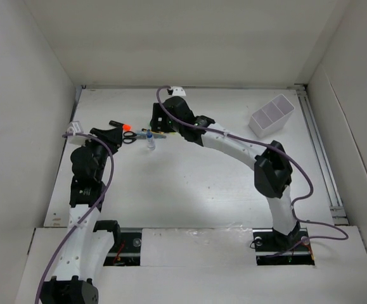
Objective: Sort the stationery into containers
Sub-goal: Pick up the stationery from the center of the board.
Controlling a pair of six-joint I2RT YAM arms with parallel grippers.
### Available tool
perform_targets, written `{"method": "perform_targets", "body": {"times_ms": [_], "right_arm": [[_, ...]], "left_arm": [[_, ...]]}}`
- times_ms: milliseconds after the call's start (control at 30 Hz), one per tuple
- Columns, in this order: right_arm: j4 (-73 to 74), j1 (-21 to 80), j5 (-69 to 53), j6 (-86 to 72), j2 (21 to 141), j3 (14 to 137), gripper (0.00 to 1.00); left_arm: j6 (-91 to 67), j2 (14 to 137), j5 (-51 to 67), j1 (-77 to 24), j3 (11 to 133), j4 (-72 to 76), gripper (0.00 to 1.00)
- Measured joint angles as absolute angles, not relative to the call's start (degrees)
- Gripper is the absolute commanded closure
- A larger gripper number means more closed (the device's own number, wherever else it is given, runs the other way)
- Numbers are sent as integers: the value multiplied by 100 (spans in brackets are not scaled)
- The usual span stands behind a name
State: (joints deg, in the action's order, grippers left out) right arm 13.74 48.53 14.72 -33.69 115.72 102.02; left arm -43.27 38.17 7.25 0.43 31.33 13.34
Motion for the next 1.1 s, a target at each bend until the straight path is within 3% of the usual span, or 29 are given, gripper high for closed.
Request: {"method": "perform_targets", "body": {"times_ms": [67, 233, 333, 567, 833, 900, 1000, 1100], "right_arm": [[1514, 4871, 1455, -3291, 11928, 10580, 18], [1800, 4932, 1347, -3159, 12545, 11102, 18], [1986, 4976, 1288, -3100, 12884, 11476, 21], [2154, 5033, 1227, -3044, 13270, 11867, 29], [2145, 5039, 1396, -3015, 13539, 12204, 63], [2121, 5052, 1452, -2989, 13583, 12204, 82], [2053, 5063, 1490, -3039, 13581, 12164, 91], [1809, 5072, 1542, -3094, 13413, 11824, 91]], "left_arm": [[-4316, 3809, 642, 43, 3081, 1345, 72], [-4316, 3820, 390, 43, 3030, 1225, 60], [-4316, 3813, 316, 43, 2862, 1284, 54], [-4346, 3868, 311, 43, 2469, 1297, 51], [-4224, 3865, 224, -58, 2265, 1527, 45], [-4145, 3868, 207, -80, 2189, 1531, 41], [-3988, 3868, 239, -130, 2104, 1708, 35], [-3872, 3870, 370, -183, 2014, 1968, 34]]}}
